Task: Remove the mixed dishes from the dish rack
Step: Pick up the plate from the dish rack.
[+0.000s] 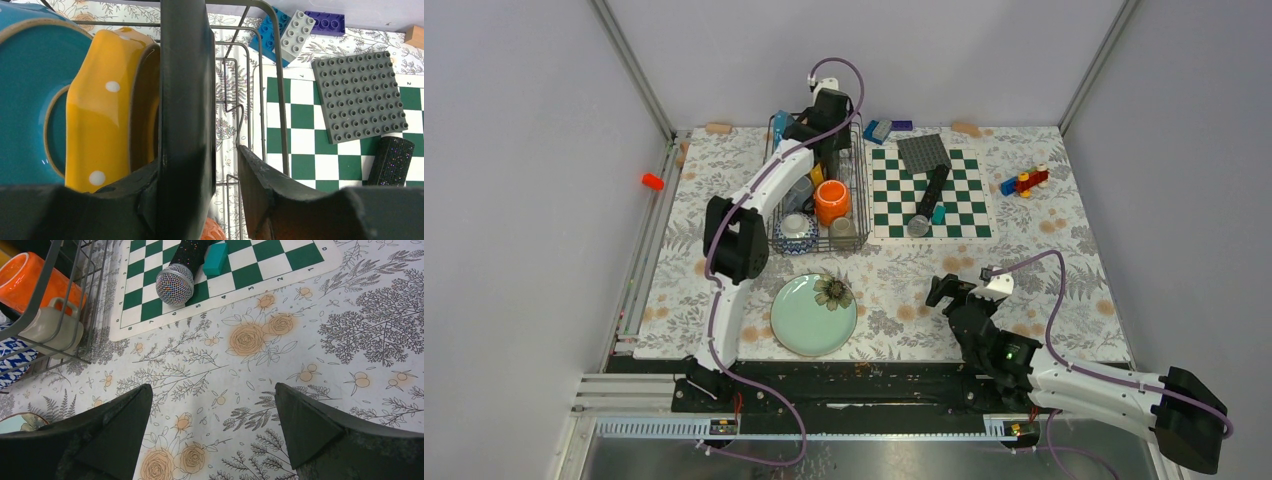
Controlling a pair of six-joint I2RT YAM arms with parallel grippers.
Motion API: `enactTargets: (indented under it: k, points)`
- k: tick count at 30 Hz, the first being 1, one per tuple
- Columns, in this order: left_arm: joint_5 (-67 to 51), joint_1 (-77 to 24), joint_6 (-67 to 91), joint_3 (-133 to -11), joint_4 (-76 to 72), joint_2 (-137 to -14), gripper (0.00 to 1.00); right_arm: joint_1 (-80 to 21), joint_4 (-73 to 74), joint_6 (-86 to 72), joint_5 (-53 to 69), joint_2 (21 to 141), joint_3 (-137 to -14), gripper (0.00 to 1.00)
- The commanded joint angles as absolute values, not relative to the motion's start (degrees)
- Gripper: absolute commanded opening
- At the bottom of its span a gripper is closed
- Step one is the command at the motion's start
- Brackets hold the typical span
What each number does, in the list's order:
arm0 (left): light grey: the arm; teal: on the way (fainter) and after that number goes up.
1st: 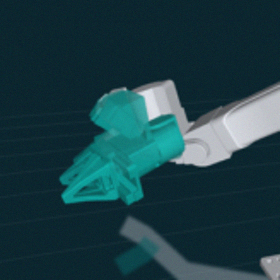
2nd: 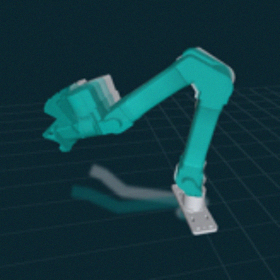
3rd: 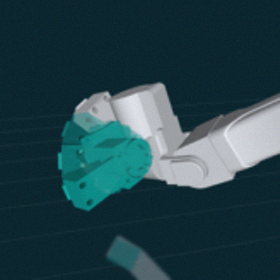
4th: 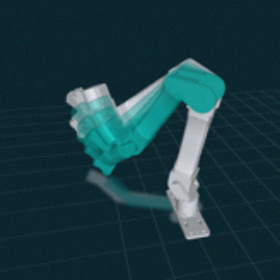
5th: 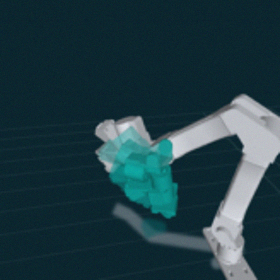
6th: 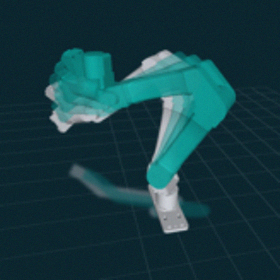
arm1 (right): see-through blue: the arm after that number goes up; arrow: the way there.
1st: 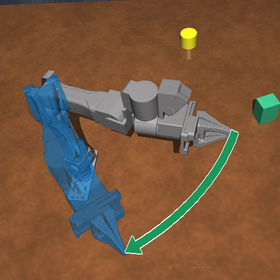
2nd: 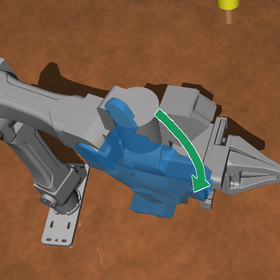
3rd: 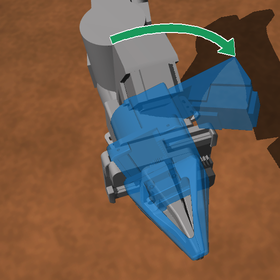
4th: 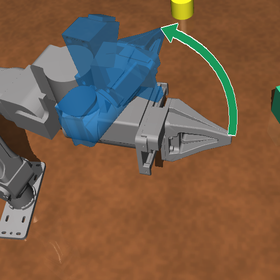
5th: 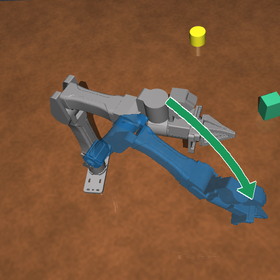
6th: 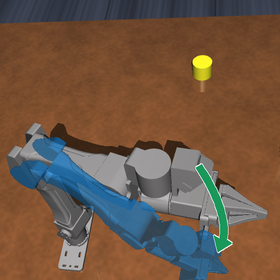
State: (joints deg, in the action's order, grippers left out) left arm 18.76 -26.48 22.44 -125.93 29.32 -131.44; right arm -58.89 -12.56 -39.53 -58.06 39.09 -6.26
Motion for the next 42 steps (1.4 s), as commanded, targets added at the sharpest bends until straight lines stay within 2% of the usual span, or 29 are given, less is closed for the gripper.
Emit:
enactTargets:
  k: [1,6,12,18,24,27,31,42]
  points:
    - [15.9,-26.0,19.4,-126.0,27.9,-126.1,0.40,-59.2,-12.5,-40.7,-62.5,39.0,-8.6,1.00]
    - [15.0,-25.4,18.6,-126.5,29.4,-125.9,0.43,-59.2,-12.2,-40.7,-63.0,40.0,-9.1,1.00]
    - [14.3,-25.4,17.5,-127.7,30.4,-125.6,0.53,-59.2,-12.2,-40.4,-63.0,41.5,-9.8,1.00]
    - [14.4,-25.4,16.9,-128.7,31.0,-126.1,0.54,-59.2,-12.2,-40.2,-63.3,42.2,-10.1,1.00]
    - [15.9,-25.3,16.9,-130.7,32.9,-127.6,0.37,-59.2,-12.2,-40.3,-63.6,42.2,-10.0,1.00]
    - [15.7,-25.2,17.3,-130.7,33.0,-127.4,0.19,-59.2,-12.2,-40.3,-63.7,42.3,-10.0,1.00]
    - [15.0,-25.1,18.8,-130.8,33.0,-127.0,0.00,-59.2,-12.2,-40.5,-63.8,42.6,-10.1,1.00]
    - [14.6,-24.3,21.3,-130.9,31.5,-123.7,0.00,-59.2,-11.9,-40.6,-63.6,41.9,-9.9,1.00]
